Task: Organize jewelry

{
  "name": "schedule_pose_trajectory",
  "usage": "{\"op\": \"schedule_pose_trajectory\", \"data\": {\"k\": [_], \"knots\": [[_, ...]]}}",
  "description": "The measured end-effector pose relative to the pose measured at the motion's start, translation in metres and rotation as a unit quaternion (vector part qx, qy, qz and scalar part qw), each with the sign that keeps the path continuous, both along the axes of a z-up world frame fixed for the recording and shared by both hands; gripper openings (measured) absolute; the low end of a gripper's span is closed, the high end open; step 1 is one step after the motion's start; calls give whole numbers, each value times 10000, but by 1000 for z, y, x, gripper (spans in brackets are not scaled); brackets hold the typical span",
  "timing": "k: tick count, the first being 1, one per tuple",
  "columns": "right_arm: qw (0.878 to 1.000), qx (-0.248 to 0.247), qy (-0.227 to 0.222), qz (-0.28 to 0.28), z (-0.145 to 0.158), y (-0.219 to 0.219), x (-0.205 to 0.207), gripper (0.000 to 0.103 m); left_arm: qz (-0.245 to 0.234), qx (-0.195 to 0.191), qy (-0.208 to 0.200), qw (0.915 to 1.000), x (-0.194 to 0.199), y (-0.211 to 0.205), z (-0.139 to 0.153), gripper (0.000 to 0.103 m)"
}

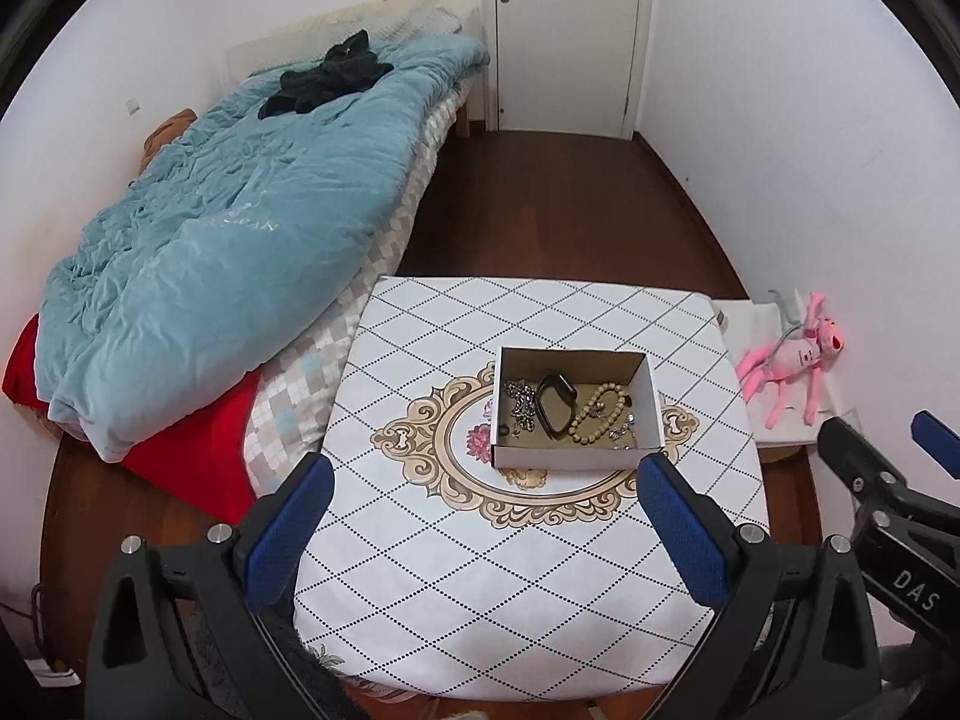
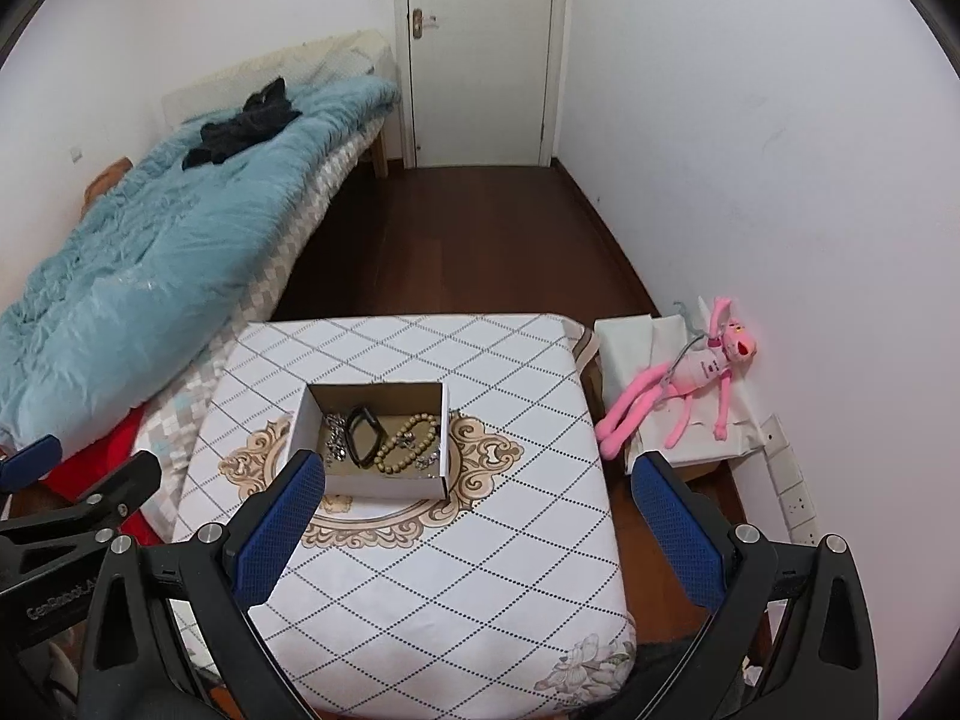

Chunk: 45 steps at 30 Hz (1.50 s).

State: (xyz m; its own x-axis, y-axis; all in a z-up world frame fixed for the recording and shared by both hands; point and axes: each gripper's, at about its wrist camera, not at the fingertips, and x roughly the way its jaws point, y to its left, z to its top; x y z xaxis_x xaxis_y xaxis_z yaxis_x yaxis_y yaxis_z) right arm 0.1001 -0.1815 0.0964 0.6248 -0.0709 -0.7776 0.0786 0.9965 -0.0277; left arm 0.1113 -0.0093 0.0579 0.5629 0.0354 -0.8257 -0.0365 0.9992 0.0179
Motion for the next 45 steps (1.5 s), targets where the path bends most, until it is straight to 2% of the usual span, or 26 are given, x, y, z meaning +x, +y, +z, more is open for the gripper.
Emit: {"op": "schedule_pose_trajectory", "data": {"k": [5, 12, 45], "knots": [[9996, -20, 283, 30, -20, 1, 20, 103, 6, 63, 213, 9998, 12, -1, -15, 103], [9988, -80, 469, 81, -32, 5, 30, 103, 12, 37, 355, 9994, 19, 1, -24, 103], [9981, 23, 580, 199, -33, 11, 32, 103, 65, -2, 291, 9996, 20, 14, -22, 103]]}}
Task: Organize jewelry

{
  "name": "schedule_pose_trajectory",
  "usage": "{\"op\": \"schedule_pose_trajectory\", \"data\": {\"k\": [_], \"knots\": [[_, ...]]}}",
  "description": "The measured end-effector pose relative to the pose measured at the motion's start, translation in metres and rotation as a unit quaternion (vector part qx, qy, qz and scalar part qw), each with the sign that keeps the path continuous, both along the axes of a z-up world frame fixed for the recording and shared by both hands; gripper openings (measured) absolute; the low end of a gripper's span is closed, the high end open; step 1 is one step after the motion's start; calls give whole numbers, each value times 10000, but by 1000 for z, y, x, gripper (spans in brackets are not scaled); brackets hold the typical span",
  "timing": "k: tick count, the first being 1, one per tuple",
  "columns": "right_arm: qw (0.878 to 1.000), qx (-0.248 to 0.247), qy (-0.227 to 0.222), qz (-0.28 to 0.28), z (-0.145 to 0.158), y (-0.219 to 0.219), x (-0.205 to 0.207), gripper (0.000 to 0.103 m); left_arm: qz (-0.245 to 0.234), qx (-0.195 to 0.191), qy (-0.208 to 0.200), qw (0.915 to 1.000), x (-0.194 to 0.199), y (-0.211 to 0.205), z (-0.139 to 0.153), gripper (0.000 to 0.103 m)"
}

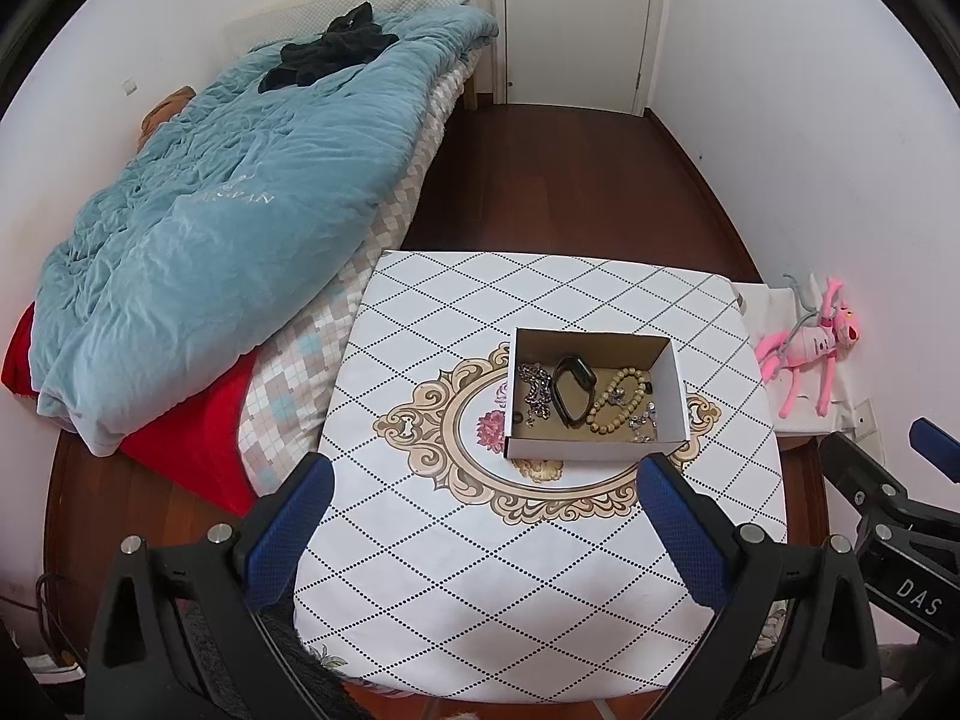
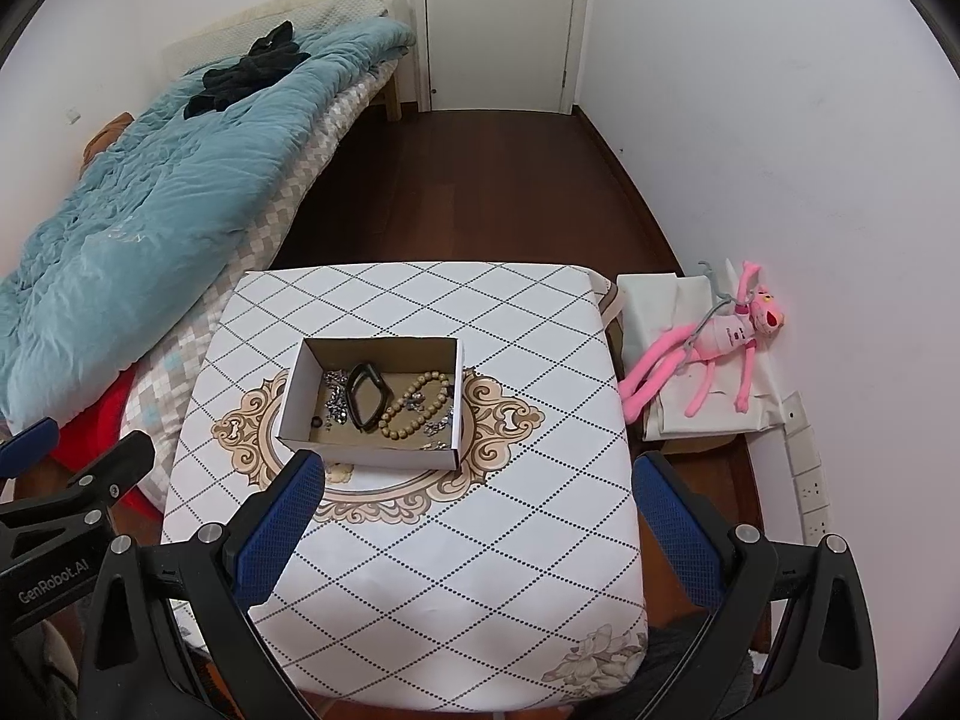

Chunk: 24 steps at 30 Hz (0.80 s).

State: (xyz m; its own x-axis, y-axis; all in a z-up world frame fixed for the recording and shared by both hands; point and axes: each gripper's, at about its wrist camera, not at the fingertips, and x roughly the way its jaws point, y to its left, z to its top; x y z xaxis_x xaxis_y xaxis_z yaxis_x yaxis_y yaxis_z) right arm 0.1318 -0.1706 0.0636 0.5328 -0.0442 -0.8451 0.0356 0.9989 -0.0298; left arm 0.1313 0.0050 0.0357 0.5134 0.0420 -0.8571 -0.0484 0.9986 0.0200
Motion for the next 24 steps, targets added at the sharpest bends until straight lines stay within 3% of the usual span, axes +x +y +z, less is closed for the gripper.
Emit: {"op": "schedule_pose_trajectory", "data": {"k": [24], "knots": [[9999, 17, 91, 79, -2, 0, 3, 103, -35, 10, -17, 10000, -2, -2, 3, 103]]}}
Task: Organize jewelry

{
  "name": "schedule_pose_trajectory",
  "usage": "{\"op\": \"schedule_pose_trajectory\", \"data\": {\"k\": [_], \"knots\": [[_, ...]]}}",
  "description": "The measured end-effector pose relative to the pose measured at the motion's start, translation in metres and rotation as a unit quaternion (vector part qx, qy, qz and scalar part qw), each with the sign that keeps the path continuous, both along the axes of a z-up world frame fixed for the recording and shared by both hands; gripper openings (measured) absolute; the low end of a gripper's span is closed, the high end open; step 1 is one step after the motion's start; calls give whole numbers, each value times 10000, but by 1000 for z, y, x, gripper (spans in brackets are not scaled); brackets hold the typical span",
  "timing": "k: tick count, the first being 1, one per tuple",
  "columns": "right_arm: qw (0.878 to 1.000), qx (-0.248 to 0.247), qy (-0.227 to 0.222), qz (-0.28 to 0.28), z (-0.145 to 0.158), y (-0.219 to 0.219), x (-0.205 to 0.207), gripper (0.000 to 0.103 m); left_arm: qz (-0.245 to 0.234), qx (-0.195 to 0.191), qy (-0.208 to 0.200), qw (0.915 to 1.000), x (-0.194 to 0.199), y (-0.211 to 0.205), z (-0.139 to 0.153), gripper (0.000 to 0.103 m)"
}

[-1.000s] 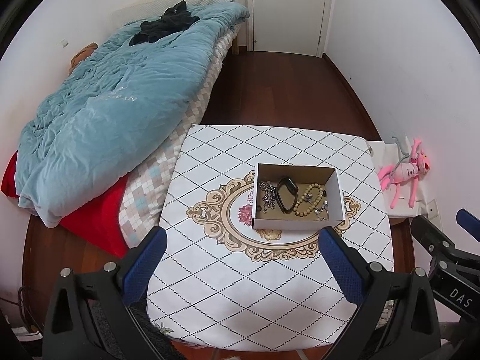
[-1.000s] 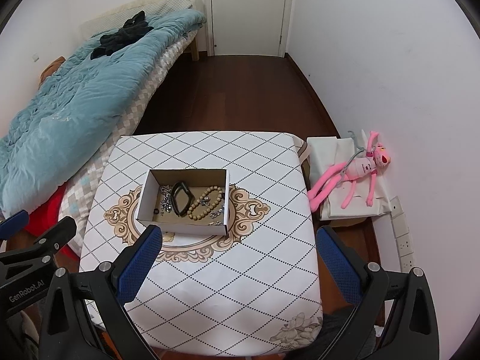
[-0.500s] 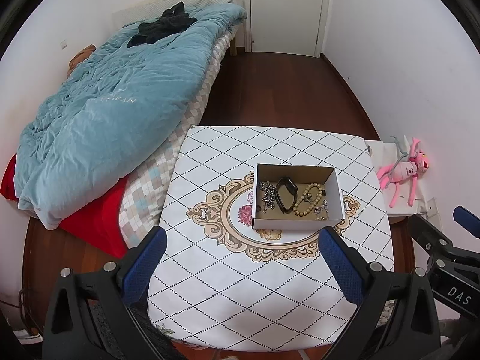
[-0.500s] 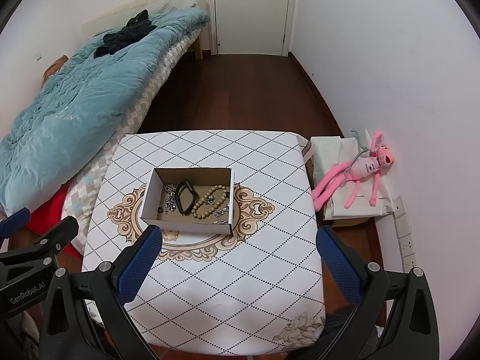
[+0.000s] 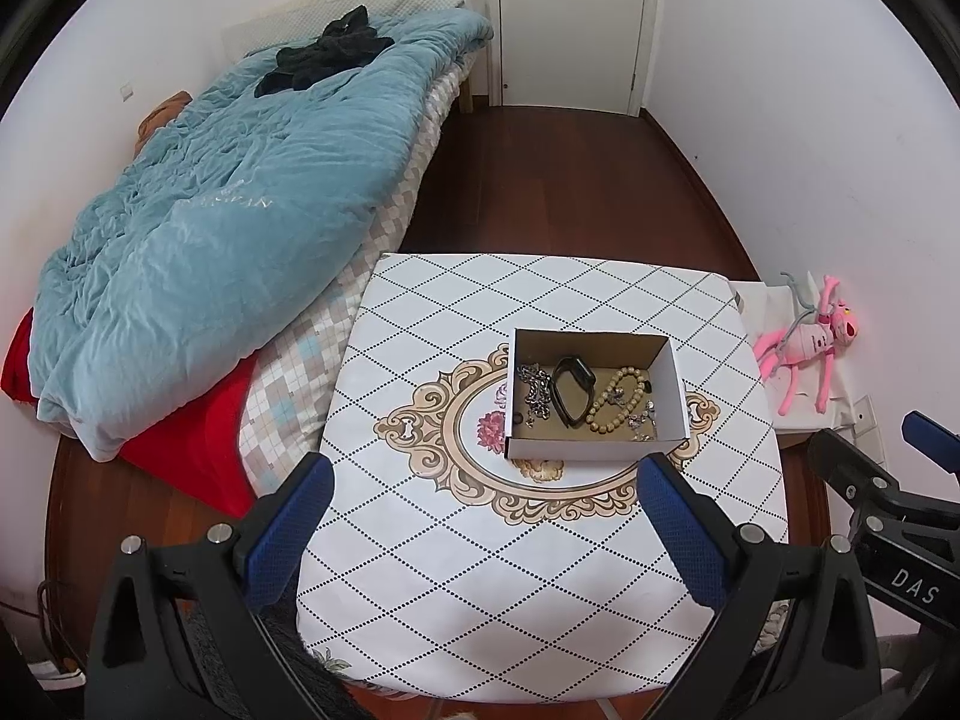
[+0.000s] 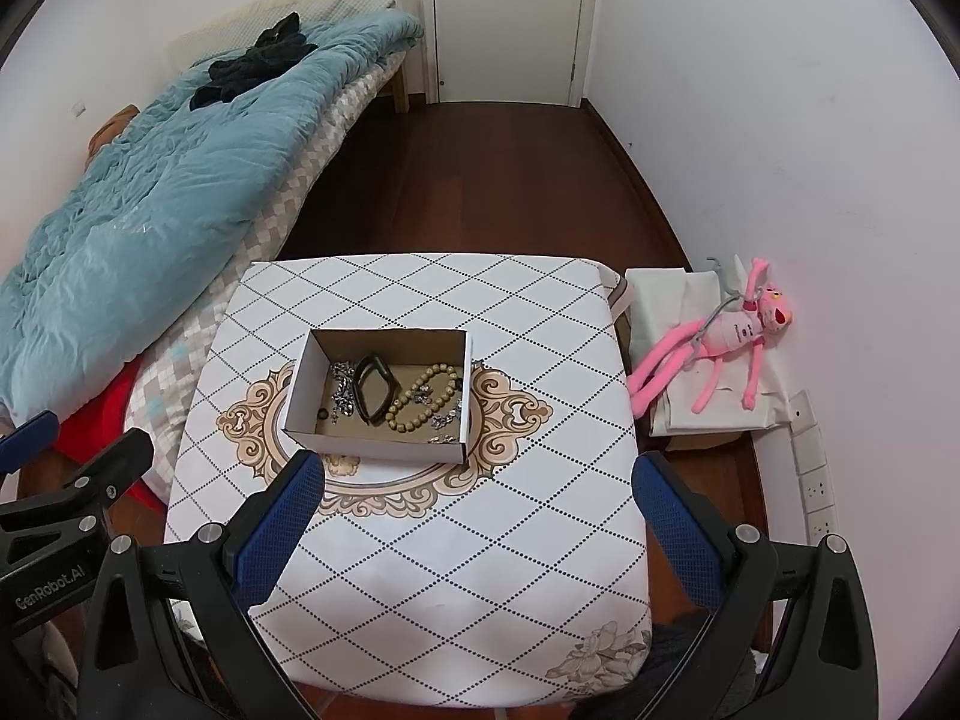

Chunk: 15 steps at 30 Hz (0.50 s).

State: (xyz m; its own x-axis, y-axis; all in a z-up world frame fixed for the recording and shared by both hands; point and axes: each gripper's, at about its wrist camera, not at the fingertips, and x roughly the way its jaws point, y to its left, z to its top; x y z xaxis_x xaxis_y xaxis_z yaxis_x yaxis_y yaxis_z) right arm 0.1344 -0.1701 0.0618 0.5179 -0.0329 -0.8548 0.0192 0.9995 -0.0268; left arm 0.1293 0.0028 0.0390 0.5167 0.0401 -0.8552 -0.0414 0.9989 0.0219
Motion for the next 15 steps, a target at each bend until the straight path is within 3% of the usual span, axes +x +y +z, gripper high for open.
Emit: {"op": "schedule_pose_trajectory", "data": {"k": [15], "knots": [[10000, 23, -1, 14, -1, 3, -2, 103, -4, 11, -19, 10000, 0, 0, 1, 103]]}}
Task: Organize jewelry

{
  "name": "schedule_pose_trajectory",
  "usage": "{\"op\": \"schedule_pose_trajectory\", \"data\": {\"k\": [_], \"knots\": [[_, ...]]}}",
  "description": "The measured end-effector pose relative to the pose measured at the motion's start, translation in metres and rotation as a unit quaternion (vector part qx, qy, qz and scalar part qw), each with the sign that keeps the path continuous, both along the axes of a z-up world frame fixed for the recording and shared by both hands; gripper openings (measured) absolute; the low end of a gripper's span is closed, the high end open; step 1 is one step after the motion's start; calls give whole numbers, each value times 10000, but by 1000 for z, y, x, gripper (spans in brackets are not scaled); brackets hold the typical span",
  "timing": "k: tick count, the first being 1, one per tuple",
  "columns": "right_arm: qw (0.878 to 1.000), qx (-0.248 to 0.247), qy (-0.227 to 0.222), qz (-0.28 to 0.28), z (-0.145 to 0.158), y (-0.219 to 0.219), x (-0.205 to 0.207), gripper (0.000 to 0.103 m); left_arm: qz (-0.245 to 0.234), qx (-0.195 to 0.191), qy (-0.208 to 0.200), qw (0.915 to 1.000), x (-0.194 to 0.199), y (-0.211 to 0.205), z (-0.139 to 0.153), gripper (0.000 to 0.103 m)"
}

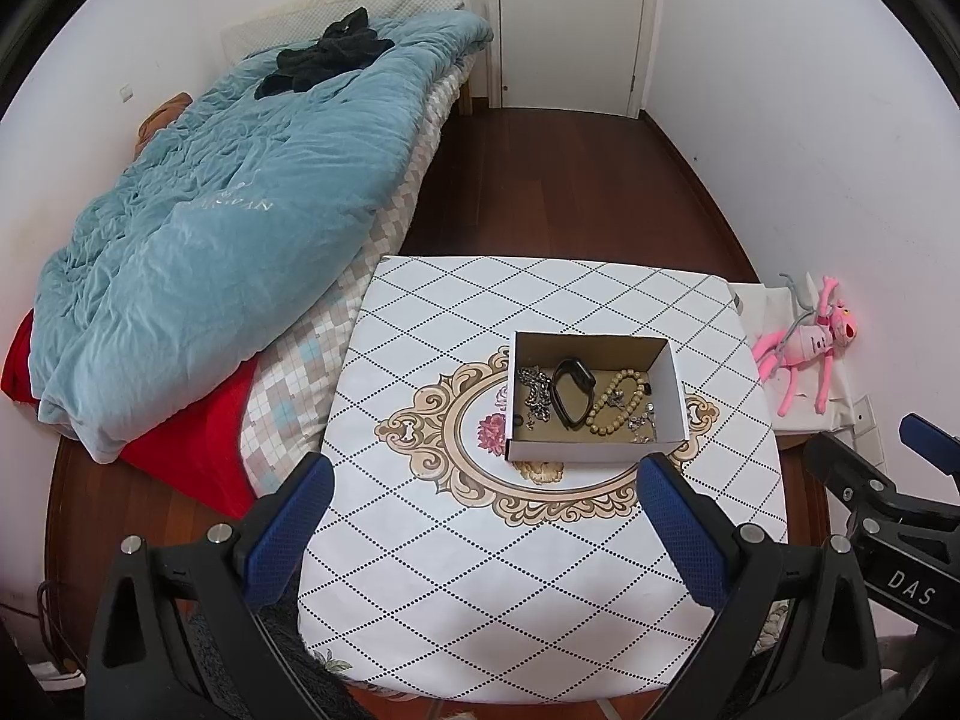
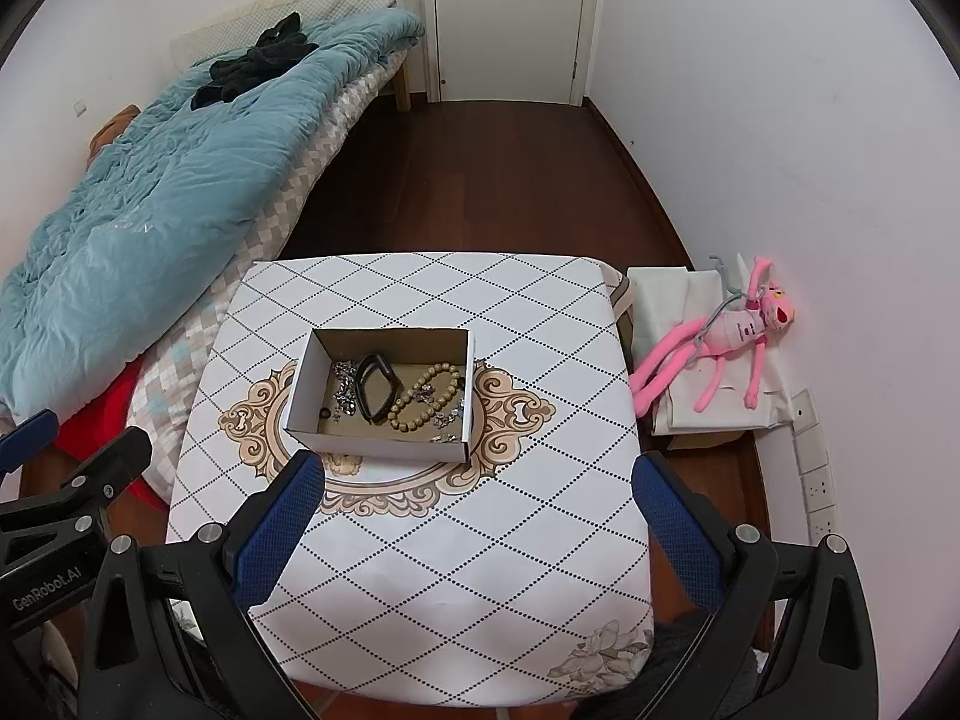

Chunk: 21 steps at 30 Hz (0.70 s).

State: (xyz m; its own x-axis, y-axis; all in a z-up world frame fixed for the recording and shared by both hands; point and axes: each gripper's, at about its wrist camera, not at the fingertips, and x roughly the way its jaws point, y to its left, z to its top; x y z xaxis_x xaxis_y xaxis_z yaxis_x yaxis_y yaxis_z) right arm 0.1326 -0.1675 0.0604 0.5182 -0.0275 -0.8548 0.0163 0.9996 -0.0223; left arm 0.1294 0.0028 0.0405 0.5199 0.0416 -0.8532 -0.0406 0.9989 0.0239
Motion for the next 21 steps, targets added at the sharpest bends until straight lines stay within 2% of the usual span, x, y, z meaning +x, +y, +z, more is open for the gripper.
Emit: {"op": "schedule_pose_trajectory", "data": {"k": [21], "knots": [[10000, 13, 10, 7, 1, -2, 1, 103, 6, 26, -14, 10000, 0, 2, 2, 103]]}}
